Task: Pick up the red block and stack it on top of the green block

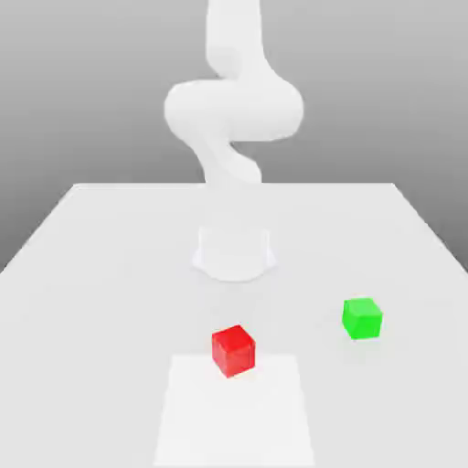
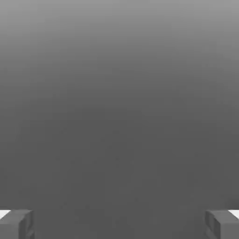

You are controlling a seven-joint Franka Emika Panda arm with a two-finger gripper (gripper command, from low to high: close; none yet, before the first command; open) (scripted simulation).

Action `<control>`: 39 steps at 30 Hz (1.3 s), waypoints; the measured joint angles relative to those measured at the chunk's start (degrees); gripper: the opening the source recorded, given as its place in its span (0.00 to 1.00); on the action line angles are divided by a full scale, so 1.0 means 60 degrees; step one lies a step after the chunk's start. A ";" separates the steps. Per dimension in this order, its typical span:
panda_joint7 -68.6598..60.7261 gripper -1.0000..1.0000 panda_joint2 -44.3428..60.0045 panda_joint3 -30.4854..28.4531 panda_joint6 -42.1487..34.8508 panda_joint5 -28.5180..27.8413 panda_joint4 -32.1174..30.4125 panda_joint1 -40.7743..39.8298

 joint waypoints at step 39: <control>-0.4555 0.00 0.6563 -0.0453 0.5328 -0.0072 -0.5673 0.0245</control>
